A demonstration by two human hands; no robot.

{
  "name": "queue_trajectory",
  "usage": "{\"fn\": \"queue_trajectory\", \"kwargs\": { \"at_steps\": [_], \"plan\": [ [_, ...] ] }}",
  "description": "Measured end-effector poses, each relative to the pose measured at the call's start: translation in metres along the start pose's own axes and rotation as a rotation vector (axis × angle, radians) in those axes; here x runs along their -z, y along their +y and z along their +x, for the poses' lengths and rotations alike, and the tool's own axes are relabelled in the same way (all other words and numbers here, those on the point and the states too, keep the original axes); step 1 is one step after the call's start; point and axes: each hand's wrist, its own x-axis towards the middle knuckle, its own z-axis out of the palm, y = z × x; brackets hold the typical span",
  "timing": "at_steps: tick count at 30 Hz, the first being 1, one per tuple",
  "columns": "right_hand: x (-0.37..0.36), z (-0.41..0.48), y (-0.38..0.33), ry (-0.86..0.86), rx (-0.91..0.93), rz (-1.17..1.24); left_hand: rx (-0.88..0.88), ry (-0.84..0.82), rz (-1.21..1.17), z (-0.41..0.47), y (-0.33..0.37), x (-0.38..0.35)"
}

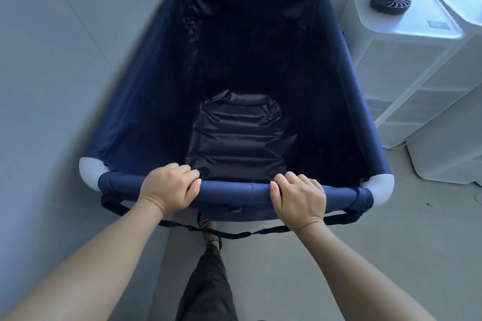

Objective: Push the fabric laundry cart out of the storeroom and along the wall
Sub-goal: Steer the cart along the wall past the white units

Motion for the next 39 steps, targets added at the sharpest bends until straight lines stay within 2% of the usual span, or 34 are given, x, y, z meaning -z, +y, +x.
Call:
{"fn": "queue_trajectory", "kwargs": {
  "at_steps": [6,20,39],
  "plan": [
    [-0.0046,-0.0026,-0.0005,0.078,0.010,-0.022,-0.002,0.039,0.021,-0.0007,-0.0018,-0.0036],
    [-0.0081,-0.0033,0.0000,0.113,0.010,-0.033,0.000,0.050,0.020,-0.0005,-0.0018,-0.0059],
    [-0.0023,-0.0003,0.0001,-0.024,-0.003,0.002,0.018,-0.048,-0.018,0.0039,-0.0047,-0.0031]
  ]
}}
